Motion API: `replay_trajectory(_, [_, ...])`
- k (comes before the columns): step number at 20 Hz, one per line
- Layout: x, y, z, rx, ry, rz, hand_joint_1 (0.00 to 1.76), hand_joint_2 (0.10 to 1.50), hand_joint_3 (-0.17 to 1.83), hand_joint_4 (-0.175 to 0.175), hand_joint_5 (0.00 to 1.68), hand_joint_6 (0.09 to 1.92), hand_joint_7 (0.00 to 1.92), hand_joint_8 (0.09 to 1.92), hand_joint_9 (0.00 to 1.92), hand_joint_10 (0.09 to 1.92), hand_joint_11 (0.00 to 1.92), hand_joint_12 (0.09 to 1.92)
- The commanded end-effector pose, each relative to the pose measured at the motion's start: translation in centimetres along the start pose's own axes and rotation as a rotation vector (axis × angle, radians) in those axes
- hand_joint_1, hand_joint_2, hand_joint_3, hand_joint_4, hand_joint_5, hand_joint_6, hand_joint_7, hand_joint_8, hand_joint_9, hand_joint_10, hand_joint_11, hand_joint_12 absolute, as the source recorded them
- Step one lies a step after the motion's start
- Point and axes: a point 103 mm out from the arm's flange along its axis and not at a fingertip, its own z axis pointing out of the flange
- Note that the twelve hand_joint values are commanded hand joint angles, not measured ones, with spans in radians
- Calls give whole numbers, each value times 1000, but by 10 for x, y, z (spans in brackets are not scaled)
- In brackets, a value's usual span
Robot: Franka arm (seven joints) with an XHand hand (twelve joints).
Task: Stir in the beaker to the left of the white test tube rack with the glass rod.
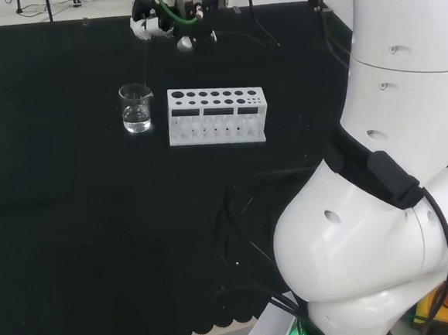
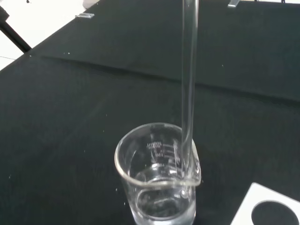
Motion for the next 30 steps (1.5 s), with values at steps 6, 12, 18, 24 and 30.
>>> replay_trajectory(6, [37,-5,20,44,-1,-28,1296,1150,-175,-175,1169,407,1077,1188,1606,813,1625,583])
replay_trajectory(12, [36,14,16,25,3,-45,1296,1150,-175,-175,1168,408,1078,1188,1606,813,1625,583])
replay_trajectory(18, [11,23,5,4,12,-27,1296,1150,-175,-175,1167,409,1078,1187,1606,813,1625,584])
replay_trajectory(24, [-4,6,2,4,8,4,1296,1150,-175,-175,1167,410,1078,1188,1606,813,1625,585])
replay_trajectory(30, [-4,-12,-4,2,20,14,1296,1150,-175,-175,1166,411,1077,1188,1606,813,1625,585])
